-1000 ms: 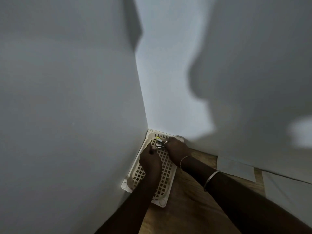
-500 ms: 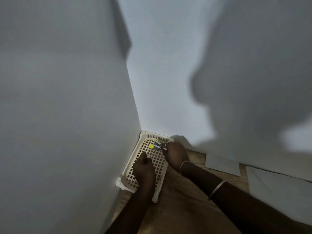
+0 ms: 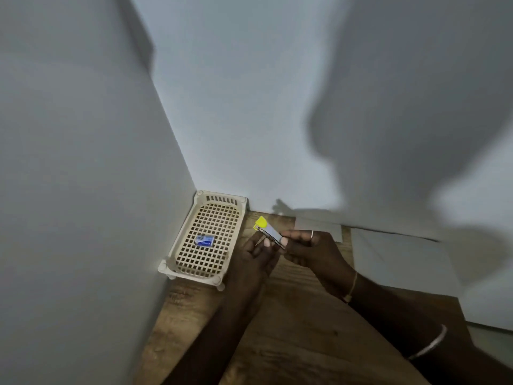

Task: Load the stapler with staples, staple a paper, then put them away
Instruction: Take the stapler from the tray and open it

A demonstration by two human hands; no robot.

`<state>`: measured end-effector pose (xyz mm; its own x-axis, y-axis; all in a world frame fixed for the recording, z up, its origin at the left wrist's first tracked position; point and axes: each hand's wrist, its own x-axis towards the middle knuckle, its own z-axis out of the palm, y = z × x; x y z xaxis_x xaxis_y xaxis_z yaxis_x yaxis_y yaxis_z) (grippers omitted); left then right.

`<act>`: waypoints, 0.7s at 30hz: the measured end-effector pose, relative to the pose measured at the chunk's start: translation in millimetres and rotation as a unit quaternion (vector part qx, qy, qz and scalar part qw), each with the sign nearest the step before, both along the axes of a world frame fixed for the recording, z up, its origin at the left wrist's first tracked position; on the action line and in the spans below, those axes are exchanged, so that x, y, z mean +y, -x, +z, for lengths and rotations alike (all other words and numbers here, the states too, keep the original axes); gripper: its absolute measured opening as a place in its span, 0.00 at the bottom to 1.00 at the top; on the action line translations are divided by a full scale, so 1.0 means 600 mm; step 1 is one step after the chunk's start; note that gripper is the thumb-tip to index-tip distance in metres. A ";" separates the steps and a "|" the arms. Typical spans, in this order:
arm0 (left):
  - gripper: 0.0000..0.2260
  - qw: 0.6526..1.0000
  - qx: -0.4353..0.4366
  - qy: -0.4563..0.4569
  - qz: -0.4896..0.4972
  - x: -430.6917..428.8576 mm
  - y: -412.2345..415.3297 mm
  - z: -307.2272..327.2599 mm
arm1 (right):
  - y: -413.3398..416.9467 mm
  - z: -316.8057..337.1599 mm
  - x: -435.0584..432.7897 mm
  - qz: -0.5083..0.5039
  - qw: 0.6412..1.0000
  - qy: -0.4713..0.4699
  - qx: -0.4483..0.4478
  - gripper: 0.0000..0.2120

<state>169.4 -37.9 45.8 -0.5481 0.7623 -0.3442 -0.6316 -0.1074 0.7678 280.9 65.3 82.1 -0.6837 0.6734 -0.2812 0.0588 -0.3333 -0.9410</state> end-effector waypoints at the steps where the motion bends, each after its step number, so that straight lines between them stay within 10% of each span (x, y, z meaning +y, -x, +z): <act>1: 0.13 1.000 -0.010 -0.017 -0.017 -0.002 -0.018 0.004 | -0.021 0.000 -0.005 0.009 0.999 0.033 0.017 0.09; 8: 0.12 0.997 0.050 -0.001 -0.059 -0.016 -0.123 0.035 | -0.139 0.002 -0.033 -0.019 0.991 0.097 0.089 0.14; 15: 0.09 0.995 0.098 -0.024 -0.029 -0.004 -0.194 0.069 | -0.210 0.015 -0.029 -0.072 0.965 -0.254 -0.013 0.08; 21: 0.08 0.990 0.137 -0.020 -0.015 -0.002 -0.229 0.080 | -0.236 0.040 -0.020 -0.086 0.934 -0.342 -0.058 0.07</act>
<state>307.1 -39.3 94.0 -0.5939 0.7895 -0.1546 -0.4037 -0.1262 0.9062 422.5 53.5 106.2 -0.5408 0.8195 0.1896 0.1736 0.3293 -0.9281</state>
